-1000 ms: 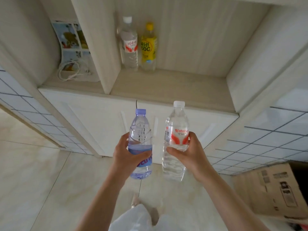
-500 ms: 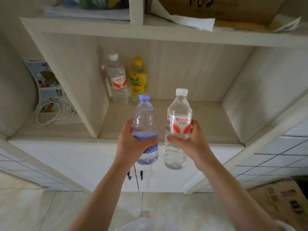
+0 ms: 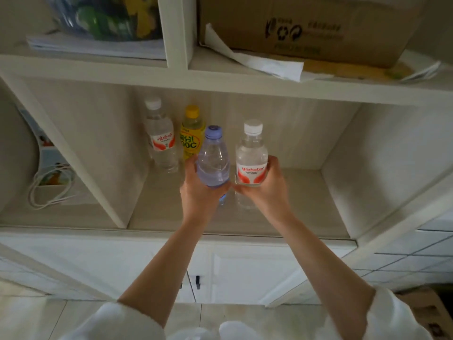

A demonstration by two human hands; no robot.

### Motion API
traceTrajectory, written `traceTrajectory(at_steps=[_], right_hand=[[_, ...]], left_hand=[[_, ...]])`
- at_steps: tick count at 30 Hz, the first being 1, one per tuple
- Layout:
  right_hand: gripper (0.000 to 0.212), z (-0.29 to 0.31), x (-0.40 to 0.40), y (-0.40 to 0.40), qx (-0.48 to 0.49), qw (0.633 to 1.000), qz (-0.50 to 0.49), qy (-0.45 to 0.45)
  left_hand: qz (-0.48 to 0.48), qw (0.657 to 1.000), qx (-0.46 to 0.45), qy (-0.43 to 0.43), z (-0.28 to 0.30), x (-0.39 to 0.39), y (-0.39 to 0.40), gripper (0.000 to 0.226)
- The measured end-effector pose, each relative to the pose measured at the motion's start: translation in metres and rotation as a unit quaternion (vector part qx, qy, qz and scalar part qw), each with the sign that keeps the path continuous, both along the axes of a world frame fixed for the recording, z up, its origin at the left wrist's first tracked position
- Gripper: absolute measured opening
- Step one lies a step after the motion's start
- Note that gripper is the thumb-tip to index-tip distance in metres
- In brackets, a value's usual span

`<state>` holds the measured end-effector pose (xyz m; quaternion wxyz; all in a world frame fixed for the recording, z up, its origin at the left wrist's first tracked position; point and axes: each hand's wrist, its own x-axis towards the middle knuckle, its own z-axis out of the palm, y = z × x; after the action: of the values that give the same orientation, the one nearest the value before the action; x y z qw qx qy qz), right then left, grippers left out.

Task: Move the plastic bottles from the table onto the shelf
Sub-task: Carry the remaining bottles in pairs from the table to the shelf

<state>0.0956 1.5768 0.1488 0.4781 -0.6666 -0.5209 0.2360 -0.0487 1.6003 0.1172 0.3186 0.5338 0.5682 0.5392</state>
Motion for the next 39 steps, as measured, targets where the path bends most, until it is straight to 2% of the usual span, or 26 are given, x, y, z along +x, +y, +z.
traceTrajectory(at_steps=[6, 12, 15, 19, 24, 31, 39], right_hand=[[0.080, -0.010, 0.014, 0.024, -0.003, 1.000, -0.011, -0.004], [0.081, -0.020, 0.026, 0.042, 0.002, 1.000, -0.009, 0.019], [0.082, -0.023, 0.030, 0.049, 0.006, 1.000, 0.002, 0.022], [0.087, -0.026, 0.032, 0.053, 0.005, 1.000, 0.028, -0.009], [0.091, -0.031, 0.032, 0.053, 0.018, 0.998, 0.046, -0.033], [0.085, -0.042, 0.033, 0.051, 0.010, 0.996, 0.049, -0.076], [0.090, -0.046, 0.033, 0.068, 0.014, 0.998, 0.025, -0.056]], left_hand=[[0.015, 0.999, 0.010, -0.040, -0.007, 0.013, 0.025, 0.080], [-0.008, 0.997, 0.051, -0.052, -0.021, 0.025, 0.041, 0.084], [-0.042, 0.997, 0.041, -0.043, -0.029, 0.024, 0.048, 0.088], [-0.057, 0.998, 0.014, 0.007, -0.039, 0.020, 0.046, 0.095], [0.052, 0.980, 0.037, 0.187, -0.036, 0.021, 0.038, 0.098], [0.031, 0.992, 0.025, 0.119, -0.034, 0.031, 0.048, 0.089], [0.015, 0.993, 0.016, 0.116, -0.031, 0.044, 0.063, 0.092]])
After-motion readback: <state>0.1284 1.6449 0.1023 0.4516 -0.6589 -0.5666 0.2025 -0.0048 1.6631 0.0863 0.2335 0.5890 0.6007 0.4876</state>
